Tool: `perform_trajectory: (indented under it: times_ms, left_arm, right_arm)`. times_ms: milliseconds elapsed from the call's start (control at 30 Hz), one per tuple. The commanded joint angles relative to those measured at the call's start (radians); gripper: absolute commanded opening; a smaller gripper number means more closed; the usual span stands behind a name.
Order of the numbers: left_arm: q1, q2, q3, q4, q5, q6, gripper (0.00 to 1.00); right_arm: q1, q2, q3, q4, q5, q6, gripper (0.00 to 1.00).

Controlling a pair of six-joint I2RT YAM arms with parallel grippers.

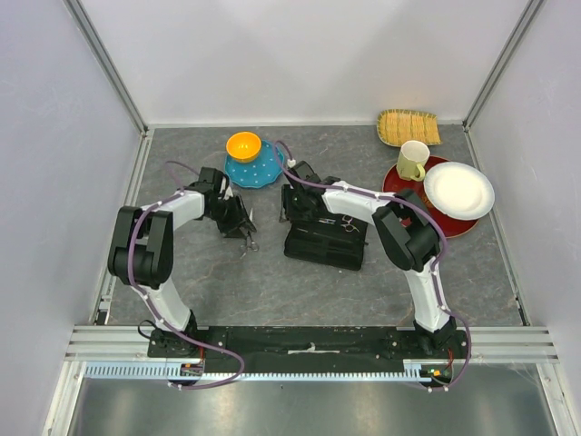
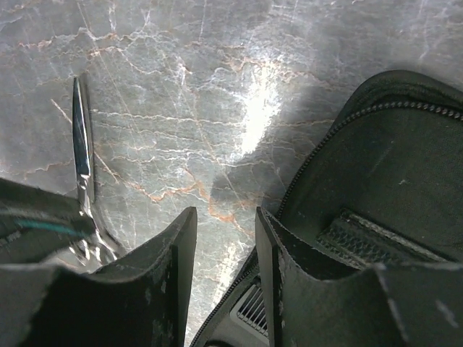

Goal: Sort the hair-cutting tools

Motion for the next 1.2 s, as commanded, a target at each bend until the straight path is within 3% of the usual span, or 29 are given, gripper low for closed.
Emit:
perform_trajectory:
  times_ms: [0, 567, 767, 1033, 1167]
  left_arm:
    - [-0.019, -0.053, -0.076, 0.003, 0.100, -0.022, 0.51]
    - [0.148, -0.344, -0.056, -0.094, -0.254, -0.082, 0.52]
    - [0.156, -0.438, -0.081, -0.103, -0.401, -0.117, 0.54]
    - [0.199, -0.509, -0.121, -0.083, -0.447, -0.123, 0.60]
    - [0.197, -0.496, -0.119, -0.079, -0.426, -0.116, 0.60]
  right_arm:
    - [0.031, -0.024, 0.067, -0.093, 0.036, -0.027, 0.46]
    - [0.253, 0.094, 0.295, -0.170, 0.141, -0.211, 0.53]
    - [0.270, 0.201, 0.406, -0.258, 0.274, -0.164, 0.54]
    - [0.273, 0.266, 0.464, -0.320, 0.305, -0.157, 0.44]
    - [0.276, 0.322, 0.553, -0.445, 0.329, -0.170, 0.35]
